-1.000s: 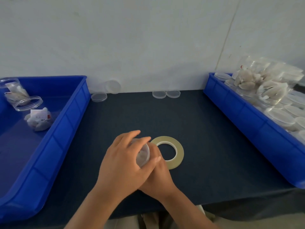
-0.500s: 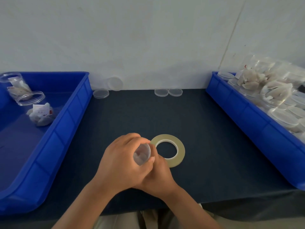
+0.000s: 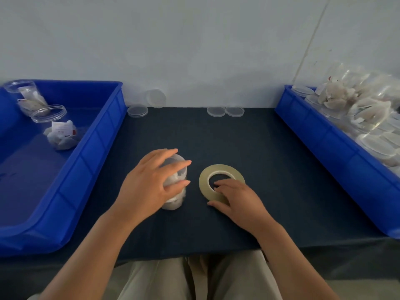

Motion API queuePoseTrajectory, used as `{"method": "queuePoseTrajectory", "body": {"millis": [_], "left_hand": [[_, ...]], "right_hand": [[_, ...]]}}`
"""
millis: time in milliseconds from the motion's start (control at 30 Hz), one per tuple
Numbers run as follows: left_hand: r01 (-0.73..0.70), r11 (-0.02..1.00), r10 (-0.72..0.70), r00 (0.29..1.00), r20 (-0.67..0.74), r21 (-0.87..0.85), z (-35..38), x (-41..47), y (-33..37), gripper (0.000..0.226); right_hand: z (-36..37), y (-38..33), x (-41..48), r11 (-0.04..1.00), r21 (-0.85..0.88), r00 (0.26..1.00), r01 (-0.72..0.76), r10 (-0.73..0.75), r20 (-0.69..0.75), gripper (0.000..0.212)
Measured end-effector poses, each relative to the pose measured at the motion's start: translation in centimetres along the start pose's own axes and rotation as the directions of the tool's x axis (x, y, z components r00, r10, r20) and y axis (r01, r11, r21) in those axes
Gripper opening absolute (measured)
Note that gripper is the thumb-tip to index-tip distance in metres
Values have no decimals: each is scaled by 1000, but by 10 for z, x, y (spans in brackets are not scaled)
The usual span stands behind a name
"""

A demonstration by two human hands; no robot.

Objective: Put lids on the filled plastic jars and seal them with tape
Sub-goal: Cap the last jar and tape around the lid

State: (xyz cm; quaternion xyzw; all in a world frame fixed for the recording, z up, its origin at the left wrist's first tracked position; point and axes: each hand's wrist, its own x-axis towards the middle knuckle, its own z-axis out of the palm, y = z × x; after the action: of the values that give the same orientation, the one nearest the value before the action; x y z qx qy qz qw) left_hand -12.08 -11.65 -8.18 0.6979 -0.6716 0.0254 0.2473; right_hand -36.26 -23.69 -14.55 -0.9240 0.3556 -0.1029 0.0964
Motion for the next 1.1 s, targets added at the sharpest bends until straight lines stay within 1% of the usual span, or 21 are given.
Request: {"method": "queuePoseTrajectory", "body": {"millis": [33,100,167,233,300,367,433,500,567,633,700,733,767,833,900,933,1000,1100], "left_hand": [[-4,1000,4,1000,-8,-3,0,1,-1,51],[-23,1000,23,1000,-17,-10,1,3,-2,56],[-44,999,44,999,-6,-16,1,7,-2,61],[-65,997,64,998,10,34,-1,9,-1,67],[-91,992,96,994,-59,86,-1,6,4,71],[-127,991,131,978,-162,35,-1,-1,15,68],[-176,984,164,961,-221,-34,3,-12,33,62],[-189,979,160,943,-291,-74,9,-23,52,53],[-156,976,89,924,-373,-152,15,-31,66,44],[-99,939,-48,911,-409,-330,17,-36,76,32],[-41,843,-196,906,-376,-537,15,-39,82,21],[-19,806,-234,908,-348,-592,12,-38,83,17],[-6,793,-241,915,-323,-609,10,-37,83,13],[-2,816,-203,936,-289,-578,7,-34,79,6],[-2,857,-150,955,-254,-515,7,-32,72,15],[-1,879,-125,964,-233,-476,7,-32,69,22],[-8,915,-77,978,-194,-404,7,-34,65,30],[-35,903,-50,981,-186,-428,9,-45,66,23]], "right_hand": [[-1,-3,-2,1000,8,1000,-1,1,-30,54],[-6,-13,-6,996,76,993,-53,61,-100,47],[-15,-25,-9,971,206,978,-120,151,-144,44],[-23,-38,-14,928,350,968,-126,193,-162,49],[-30,-51,-20,893,438,962,-102,200,-183,55],[-35,-62,-25,861,505,958,-57,190,-215,70],[-37,-70,-30,829,559,951,4,170,-258,82],[-37,-78,-35,783,620,939,43,180,-293,80],[-39,-85,-38,734,678,930,40,221,-294,75],[-37,-89,-40,715,699,925,22,250,-285,77],[-35,-91,-43,724,690,925,4,259,-277,72],[-34,-92,-45,730,683,926,-7,262,-271,67],[-33,-92,-46,735,678,926,-19,268,-265,63],[-32,-91,-47,743,668,926,-40,279,-254,55],[-29,-89,-49,752,656,931,-64,282,-233,47],[-28,-89,-50,754,653,934,-73,281,-220,48],[-27,-87,-52,762,643,937,-82,278,-211,60],[-29,-80,-51,801,587,928,-119,300,-222,76]]}}
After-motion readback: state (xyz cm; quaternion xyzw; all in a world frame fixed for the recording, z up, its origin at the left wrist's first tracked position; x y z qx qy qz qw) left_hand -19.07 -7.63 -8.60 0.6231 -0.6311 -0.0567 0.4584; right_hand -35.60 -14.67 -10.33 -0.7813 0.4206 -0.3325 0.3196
